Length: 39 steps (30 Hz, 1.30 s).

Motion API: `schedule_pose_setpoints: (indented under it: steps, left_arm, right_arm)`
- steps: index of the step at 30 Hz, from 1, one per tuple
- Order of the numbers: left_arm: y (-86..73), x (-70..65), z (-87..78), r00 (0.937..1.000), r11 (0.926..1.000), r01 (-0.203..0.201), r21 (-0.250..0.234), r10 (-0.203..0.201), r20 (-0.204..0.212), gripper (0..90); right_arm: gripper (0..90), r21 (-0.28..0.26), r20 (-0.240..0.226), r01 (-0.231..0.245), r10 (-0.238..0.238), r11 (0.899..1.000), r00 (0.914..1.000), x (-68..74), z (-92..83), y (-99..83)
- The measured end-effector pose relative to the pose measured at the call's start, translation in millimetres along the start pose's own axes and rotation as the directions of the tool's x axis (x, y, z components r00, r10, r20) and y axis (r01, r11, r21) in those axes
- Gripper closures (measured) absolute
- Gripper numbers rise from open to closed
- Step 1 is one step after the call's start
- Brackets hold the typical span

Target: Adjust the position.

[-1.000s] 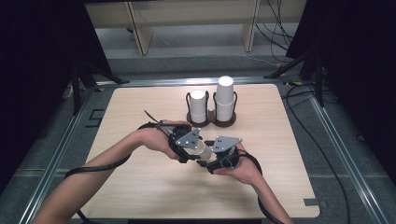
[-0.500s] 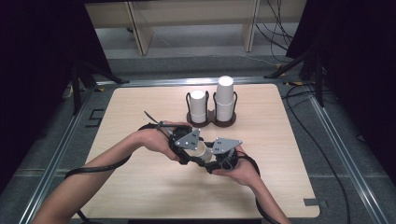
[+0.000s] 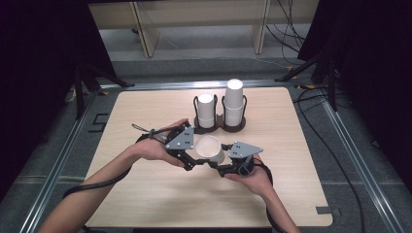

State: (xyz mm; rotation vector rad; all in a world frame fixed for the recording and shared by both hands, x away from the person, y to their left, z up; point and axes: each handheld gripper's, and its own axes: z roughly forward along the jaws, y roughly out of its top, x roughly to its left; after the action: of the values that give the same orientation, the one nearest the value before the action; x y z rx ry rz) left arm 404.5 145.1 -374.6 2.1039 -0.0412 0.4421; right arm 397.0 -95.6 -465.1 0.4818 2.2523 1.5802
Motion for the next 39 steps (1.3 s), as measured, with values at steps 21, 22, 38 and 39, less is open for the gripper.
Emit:
schedule_pose_setpoints:
  steps: [21, 22, 38, 39]
  left_arm:
    - [-119.2, -63.3, -18.9, 0.7670, 0.8710, 0.358, -0.336, -0.480, -0.426, 8.5]
    - [-120.6, -63.8, -20.1, 0.7590, 0.8651, 0.368, -0.341, -0.491, -0.427, 8.3]
    - [-132.6, -67.7, -22.7, 0.7160, 0.8092, 0.406, -0.425, -0.570, -0.403, 7.5]
    - [-133.1, -68.1, -23.4, 0.7161, 0.8096, 0.406, -0.424, -0.570, -0.403, 7.5]
  right_arm:
    - [30.7, -0.149, 0.092, -0.214, 0.229, 0.965, 0.9692, -9.9, -25.5, -18.7]
    - [30.8, -0.153, 0.094, -0.208, 0.224, 0.966, 0.9701, -10.7, -25.9, -19.1]
    - [30.7, -0.154, 0.092, -0.227, 0.243, 0.962, 0.9656, -6.9, -25.1, -21.8]
    - [30.7, -0.166, 0.090, -0.199, 0.216, 0.966, 0.9723, -8.8, -23.2, -21.6]
